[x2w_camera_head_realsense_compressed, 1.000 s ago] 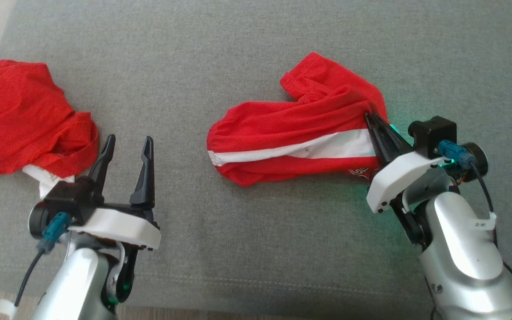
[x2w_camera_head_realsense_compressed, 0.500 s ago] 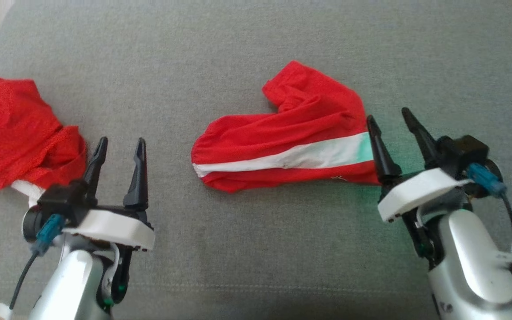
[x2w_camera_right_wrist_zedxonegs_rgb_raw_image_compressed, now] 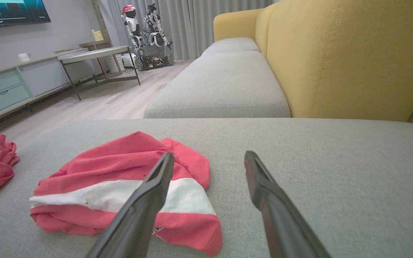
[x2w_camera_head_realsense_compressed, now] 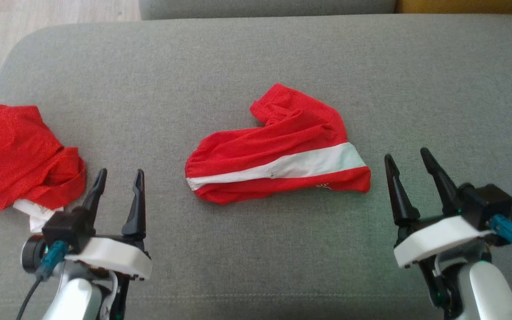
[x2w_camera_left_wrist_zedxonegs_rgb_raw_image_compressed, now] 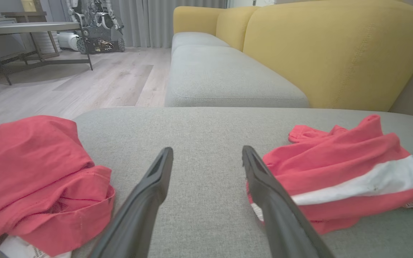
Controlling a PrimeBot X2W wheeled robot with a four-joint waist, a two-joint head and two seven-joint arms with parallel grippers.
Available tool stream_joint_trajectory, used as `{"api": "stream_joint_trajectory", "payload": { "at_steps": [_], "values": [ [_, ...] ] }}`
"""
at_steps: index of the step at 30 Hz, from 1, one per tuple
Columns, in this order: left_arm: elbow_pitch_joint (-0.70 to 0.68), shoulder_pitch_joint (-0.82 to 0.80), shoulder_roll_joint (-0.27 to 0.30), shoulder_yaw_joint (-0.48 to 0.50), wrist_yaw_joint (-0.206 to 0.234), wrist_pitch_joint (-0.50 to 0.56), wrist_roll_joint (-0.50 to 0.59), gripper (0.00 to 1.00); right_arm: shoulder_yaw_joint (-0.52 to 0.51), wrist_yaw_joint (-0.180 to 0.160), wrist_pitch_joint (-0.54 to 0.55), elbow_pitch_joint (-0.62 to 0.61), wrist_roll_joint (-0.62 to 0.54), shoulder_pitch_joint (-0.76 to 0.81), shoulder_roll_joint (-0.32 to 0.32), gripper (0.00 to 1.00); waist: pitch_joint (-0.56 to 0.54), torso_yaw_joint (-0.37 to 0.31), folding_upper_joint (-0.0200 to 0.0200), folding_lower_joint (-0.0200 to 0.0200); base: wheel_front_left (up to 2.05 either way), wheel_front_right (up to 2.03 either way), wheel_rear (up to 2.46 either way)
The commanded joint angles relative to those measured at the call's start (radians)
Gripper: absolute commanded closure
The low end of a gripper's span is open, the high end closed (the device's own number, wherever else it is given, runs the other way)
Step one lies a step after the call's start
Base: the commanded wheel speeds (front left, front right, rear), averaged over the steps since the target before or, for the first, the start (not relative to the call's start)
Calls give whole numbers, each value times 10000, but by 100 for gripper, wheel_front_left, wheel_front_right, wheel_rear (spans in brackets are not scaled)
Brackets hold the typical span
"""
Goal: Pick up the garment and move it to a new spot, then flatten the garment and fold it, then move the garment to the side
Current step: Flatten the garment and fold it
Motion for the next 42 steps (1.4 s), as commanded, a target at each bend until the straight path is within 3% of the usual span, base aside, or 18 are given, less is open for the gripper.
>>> {"api": "stream_joint_trajectory", "payload": {
  "at_steps": [1,34,38,42],
  "values": [
    [-379,-215,263,312,69,29,74,0,174,-7,67,-490,98,-52,32,0,-83,-44,0,0,0,0,0],
    [-675,-273,394,93,219,158,-33,0,93,-7,223,-631,359,107,33,0,-25,-57,0,0,0,0,0],
    [-784,-591,317,-278,-88,292,2,0,66,-7,241,-636,358,70,33,0,63,-53,0,0,0,0,0],
    [-853,-1297,-1,-1036,-696,679,38,0,107,-7,264,-650,364,-28,33,0,222,-126,0,0,0,0,0]
  ]
}}
